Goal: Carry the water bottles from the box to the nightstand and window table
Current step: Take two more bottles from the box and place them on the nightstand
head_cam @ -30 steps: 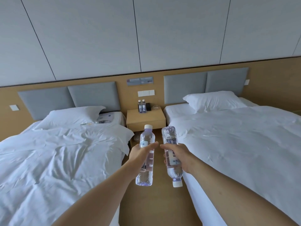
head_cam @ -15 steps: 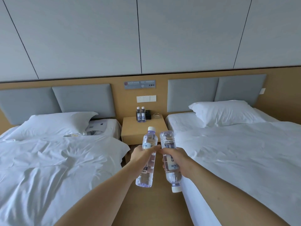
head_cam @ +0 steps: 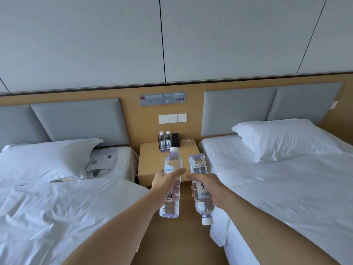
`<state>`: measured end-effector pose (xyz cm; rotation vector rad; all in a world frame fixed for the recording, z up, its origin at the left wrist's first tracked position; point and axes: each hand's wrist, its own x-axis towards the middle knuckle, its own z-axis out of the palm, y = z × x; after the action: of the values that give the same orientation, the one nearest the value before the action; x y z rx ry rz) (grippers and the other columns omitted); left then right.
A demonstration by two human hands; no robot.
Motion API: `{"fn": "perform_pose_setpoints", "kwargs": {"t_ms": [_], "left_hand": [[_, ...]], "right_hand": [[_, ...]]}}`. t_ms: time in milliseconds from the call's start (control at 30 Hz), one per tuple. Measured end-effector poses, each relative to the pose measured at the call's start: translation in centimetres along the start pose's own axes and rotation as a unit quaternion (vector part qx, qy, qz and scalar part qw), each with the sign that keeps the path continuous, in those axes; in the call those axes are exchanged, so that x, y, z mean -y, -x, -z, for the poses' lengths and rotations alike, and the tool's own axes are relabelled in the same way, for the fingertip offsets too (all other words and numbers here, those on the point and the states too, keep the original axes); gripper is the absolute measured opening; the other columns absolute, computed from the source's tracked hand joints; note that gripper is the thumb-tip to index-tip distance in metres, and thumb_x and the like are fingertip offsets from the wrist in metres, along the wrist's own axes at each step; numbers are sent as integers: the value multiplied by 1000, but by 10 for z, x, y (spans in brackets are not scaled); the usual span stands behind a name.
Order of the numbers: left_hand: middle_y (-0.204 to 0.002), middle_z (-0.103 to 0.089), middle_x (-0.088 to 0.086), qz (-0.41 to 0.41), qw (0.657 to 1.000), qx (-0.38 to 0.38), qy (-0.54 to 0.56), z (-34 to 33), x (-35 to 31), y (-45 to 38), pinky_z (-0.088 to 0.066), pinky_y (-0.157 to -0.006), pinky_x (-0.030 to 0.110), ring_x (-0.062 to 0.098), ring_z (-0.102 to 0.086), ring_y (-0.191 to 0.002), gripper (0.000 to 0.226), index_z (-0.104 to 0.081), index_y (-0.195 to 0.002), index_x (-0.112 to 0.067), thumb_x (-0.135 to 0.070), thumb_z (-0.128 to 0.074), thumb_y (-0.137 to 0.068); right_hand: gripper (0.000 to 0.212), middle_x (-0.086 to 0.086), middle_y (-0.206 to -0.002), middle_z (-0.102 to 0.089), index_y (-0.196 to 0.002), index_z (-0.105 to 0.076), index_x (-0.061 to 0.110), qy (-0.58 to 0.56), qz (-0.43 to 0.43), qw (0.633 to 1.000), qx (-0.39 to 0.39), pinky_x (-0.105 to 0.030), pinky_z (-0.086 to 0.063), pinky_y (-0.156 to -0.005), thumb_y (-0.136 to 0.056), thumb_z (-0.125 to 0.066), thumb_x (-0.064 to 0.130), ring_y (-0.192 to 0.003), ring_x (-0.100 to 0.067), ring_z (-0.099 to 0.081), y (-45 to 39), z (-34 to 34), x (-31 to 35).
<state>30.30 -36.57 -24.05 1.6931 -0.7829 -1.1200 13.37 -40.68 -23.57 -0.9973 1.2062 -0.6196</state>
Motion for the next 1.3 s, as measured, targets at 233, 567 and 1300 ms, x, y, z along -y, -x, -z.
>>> {"fn": "perform_pose_setpoints", "kwargs": {"t_ms": [233, 567, 1300], "left_hand": [[-72, -76, -5, 19, 1000, -16, -10, -5, -13, -120, -49, -58, 26, 13, -71, -64, 61, -70, -102, -26, -69, -84, -60], [-76, -79, 3, 41, 998, -41, 2, -17, -93, -298, -57, -51, 27, 21, -76, -62, 53, -79, -84, -31, -71, -89, -51], [-113, -70, 11, 201, 979, 21, -3, 33, -46, -593, -58, -94, 51, 30, -71, -101, 80, -55, -121, -17, -60, -87, -63]], "right_hand": [[46, -17, -83, -75, -104, -71, 12, 66, 10, 998, 18, -41, -62, -71, -69, -89, 34, -69, -28, -71, -137, -1, 50], [43, -15, -76, -69, -103, -71, 10, 47, -11, 996, 78, -41, -58, -64, -69, -89, 28, -61, -30, -63, -320, 13, 161], [59, -22, -106, -64, -112, -55, 7, 226, -234, 945, 43, -38, -58, -57, -64, -89, 7, -78, -36, -70, -594, -53, 157]]}}
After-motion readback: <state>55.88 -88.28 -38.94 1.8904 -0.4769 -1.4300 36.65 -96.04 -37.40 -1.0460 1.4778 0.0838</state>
